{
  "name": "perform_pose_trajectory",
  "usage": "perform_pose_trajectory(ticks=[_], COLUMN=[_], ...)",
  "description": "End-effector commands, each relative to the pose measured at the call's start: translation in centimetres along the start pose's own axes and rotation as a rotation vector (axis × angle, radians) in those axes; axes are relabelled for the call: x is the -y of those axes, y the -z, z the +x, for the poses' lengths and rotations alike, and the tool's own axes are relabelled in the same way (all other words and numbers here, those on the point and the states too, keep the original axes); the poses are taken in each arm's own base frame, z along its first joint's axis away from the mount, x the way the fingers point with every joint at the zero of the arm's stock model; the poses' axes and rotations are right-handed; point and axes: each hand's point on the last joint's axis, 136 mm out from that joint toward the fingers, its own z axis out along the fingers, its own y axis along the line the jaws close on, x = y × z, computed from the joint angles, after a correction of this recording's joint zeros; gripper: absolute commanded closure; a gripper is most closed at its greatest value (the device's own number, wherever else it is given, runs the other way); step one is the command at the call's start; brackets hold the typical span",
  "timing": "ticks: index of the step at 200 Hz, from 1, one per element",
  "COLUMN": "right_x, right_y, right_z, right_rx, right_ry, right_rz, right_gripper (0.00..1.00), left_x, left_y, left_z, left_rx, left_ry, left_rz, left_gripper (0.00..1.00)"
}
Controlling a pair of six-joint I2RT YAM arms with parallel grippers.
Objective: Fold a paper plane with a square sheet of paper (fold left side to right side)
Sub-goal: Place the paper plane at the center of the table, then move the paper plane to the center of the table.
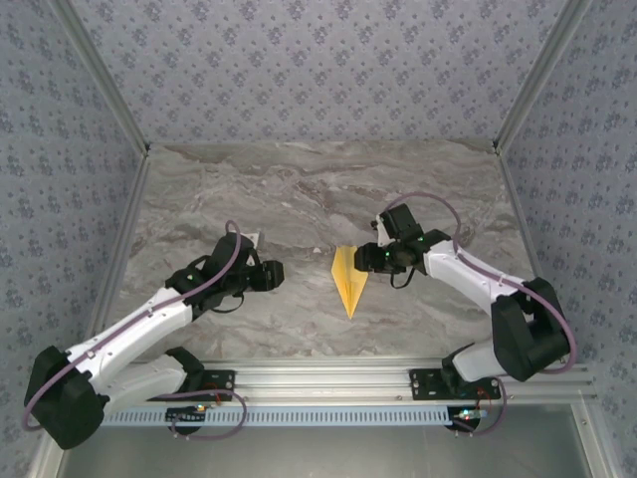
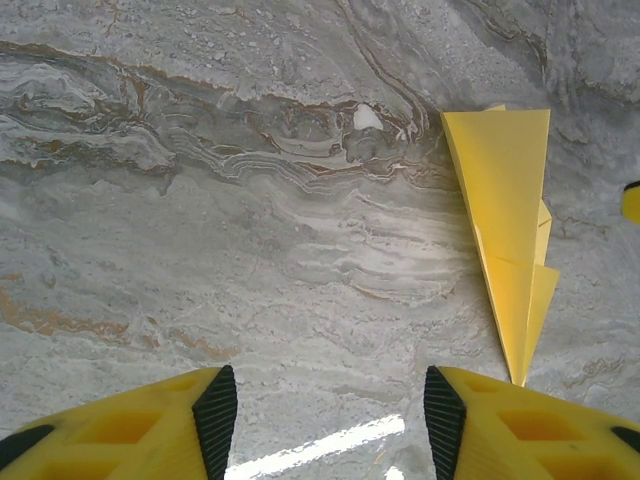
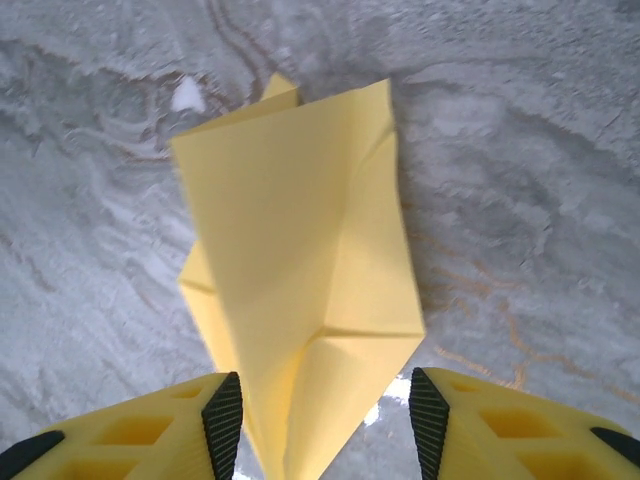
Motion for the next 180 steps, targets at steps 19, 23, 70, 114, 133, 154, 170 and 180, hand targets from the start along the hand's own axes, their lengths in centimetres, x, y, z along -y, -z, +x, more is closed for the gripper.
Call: perform_pose_trajectory(ticks=[19,23,70,114,133,154,170,180], right_x=[-1.8,-2.0,-2.2,-1.7,-1.7,-1.6,-1.7,-1.6], right_y=[-1.2,-1.5,-3.8,-4.5,-5.2,-5.7,-6.2,-6.4], right_z=[3.3,3.4,4.0,4.4,4.9,5.0,4.9,4.8], right_rx=[-0.110,-0.116,-0.166,-0.181,-0.200,-0.206,-0.203,-0.203], right_ry=[0.042,0.042,0.075,0.075,0.075,0.071,0.071,0.072], right_rz=[0.071,0.074,0.169,0.209,0.212,0.216,0.215,0.221], right_gripper=[0.45,0.45,0.45,0.47,0.50,0.55,0.62,0.66], left_x=[0.6,0.6,0.3,0.1,0.1,0.1,0.1,0.0], left_y=[1.0,0.9,1.2,1.4,1.4,1.5,1.6,1.6], left_z=[-1.4,-1.4,-1.1,-0.9,-1.0,-1.0,-1.0,-1.0], left_rx=[0.056,0.055,0.058,0.063,0.063,0.063,0.061,0.061], left_ry=[0.004,0.003,0.007,0.007,0.007,0.008,0.008,0.007], left_rz=[0.018,0.018,0.017,0.013,0.012,0.012,0.011,0.011], left_gripper=[0.43,0.43,0.42,0.42,0.42,0.41,0.41,0.41])
